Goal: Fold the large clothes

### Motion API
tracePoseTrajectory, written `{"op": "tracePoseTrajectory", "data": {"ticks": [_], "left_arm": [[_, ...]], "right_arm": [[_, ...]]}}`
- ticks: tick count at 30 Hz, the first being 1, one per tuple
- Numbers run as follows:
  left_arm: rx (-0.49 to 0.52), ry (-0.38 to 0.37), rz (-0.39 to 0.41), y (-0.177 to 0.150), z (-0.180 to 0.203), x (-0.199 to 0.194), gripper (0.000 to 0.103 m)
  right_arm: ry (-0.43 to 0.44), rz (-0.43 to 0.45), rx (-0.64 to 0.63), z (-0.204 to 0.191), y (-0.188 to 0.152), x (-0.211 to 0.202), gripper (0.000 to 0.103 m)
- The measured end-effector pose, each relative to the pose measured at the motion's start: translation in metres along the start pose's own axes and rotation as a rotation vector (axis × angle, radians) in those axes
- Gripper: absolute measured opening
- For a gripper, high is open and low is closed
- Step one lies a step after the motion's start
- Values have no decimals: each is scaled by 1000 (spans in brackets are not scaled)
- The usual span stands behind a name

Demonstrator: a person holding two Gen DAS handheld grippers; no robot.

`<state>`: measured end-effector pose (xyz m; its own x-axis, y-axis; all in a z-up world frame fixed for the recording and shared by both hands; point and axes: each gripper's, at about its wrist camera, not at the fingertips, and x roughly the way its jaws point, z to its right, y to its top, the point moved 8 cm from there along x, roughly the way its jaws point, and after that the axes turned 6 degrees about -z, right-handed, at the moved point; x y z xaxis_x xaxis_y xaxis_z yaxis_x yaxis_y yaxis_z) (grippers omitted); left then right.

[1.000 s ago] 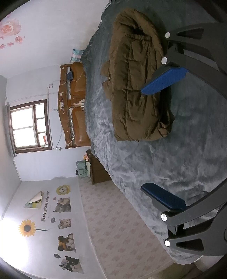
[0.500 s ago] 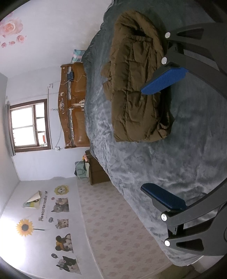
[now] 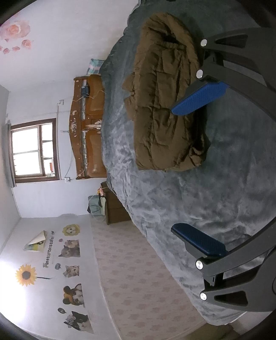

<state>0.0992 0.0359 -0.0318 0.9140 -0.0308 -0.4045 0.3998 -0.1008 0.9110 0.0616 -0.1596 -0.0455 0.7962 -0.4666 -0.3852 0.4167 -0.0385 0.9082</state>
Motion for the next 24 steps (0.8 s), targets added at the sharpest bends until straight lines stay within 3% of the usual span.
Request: {"op": "tracePoseTrajectory", "data": {"ticks": [5,24], "left_arm": [[16,6,5,1,2,0,100],[34,17,6,1,3,-2,100]], "right_arm": [[-18,32,-41,0,1,-8,101],[-10,27,-9,11,2,-9,101]]}}
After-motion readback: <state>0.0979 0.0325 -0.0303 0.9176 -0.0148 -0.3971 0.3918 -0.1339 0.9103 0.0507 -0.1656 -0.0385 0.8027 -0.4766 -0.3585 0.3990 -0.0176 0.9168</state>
